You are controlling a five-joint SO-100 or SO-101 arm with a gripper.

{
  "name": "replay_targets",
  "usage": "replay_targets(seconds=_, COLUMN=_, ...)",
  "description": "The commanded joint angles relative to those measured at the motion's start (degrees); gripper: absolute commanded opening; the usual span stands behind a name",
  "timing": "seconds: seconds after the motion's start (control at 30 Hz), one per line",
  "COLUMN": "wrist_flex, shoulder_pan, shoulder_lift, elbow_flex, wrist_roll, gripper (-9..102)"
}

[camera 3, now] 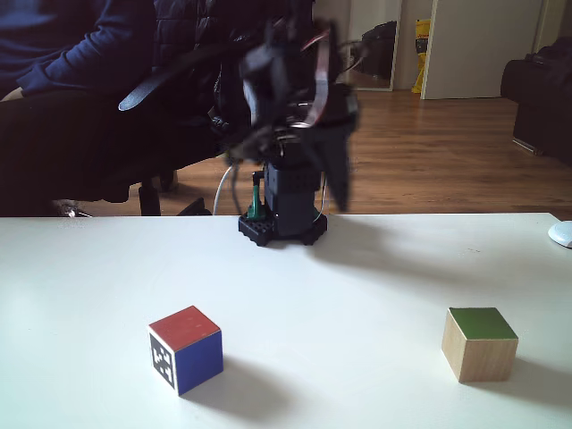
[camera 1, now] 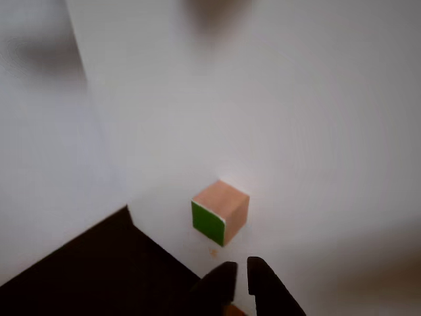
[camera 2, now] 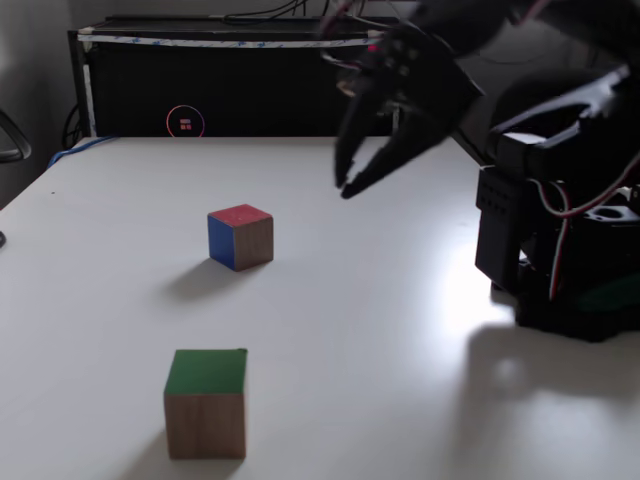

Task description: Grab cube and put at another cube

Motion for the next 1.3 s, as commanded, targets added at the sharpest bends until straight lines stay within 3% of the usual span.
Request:
replay_targets(seconds=0.0, wrist_flex=2.29, shoulder_pan=-2.81, shoulder_lift=-17.31, elbow_flex=-15.29, wrist_roll=3.96, gripper=10)
replay_targets(seconds=0.13, wrist_flex=4.57, shoulder_pan=-4.92, shoulder_lift=-34.19, elbow_flex=-26.89, wrist_roll=9.58, gripper=25)
replay_targets(seconds=0.3, wrist_flex=6.77, shoulder_pan=-6.86, shoulder_lift=-43.68, elbow_flex=-34.89, wrist_roll=14.94, gripper=38)
replay_targets(seconds=0.63, wrist_flex=9.23, shoulder_pan=-11.87, shoulder_lift=-59.15, elbow_flex=-48.34, wrist_roll=20.39, gripper=42)
replay_targets(seconds=0.87, wrist_flex=17.49, shoulder_pan=-16.35, shoulder_lift=-78.22, elbow_flex=-66.01, wrist_roll=23.47, gripper=45)
replay_targets(seconds=1.1, wrist_flex=20.13, shoulder_pan=-16.44, shoulder_lift=-88.77, elbow_flex=-77.7, wrist_roll=24.87, gripper=47)
replay_targets(seconds=1.27, wrist_flex=27.16, shoulder_pan=-15.56, shoulder_lift=-97.56, elbow_flex=-92.72, wrist_roll=25.05, gripper=47)
